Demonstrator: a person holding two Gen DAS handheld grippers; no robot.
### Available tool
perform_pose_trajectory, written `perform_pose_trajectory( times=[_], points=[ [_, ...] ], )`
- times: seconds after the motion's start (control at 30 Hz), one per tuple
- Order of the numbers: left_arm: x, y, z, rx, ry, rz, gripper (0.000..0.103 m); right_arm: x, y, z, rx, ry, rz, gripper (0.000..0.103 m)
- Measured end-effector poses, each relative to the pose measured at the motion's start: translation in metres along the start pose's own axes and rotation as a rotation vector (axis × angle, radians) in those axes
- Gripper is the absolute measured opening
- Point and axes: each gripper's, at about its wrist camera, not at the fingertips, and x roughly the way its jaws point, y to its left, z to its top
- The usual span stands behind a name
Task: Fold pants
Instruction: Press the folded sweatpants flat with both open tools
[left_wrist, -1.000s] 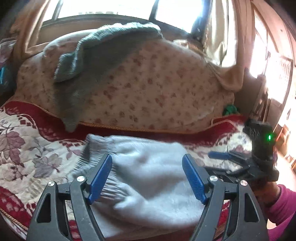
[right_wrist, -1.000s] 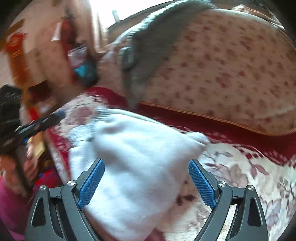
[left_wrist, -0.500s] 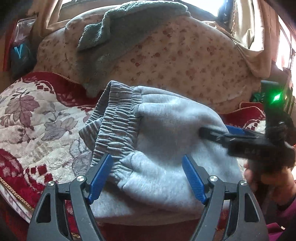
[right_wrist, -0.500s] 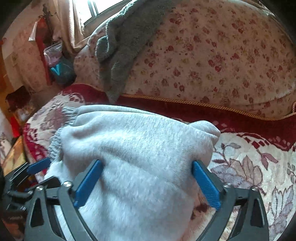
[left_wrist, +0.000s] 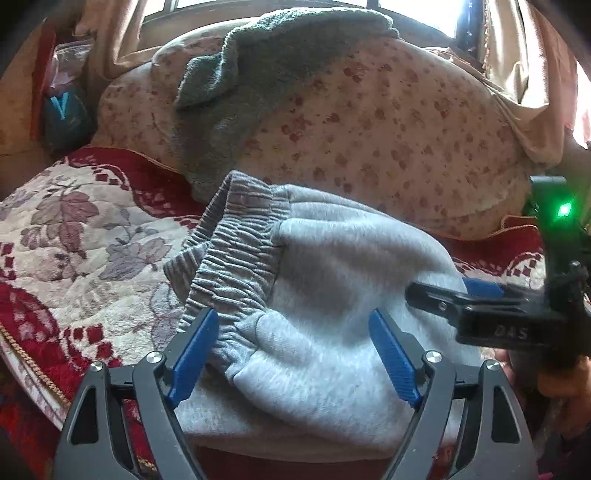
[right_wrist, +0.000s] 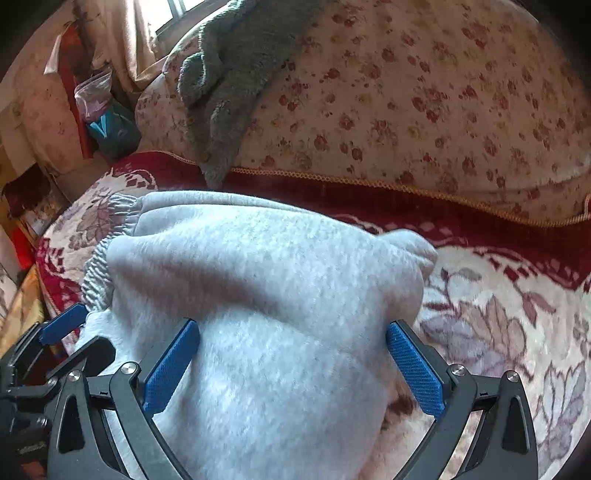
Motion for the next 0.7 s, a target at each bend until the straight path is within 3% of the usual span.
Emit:
perform_pose_trajectory(
  times=[0.27, 0.5, 0.7],
  points=[
    [-0.021, -0.011, 0.01, 0.021, -0.054, 0.085, 0.089, -0.027, -0.012, -0.004, 0.045, -0.024, 0.025, 0.103],
    [-0.03, -0.017, 0.015, 0.015, -0.076, 0.122, 0.096, -0.051, -0.01, -0.004, 0.043, -0.06, 0.057, 0.103],
    [-0.035, -0.021, 0.018, -0.004, -0.087, 0.135, 0.096, -0.066, -0.003, -0.004, 0.009, -0.086, 0.06, 0.103]
  ],
)
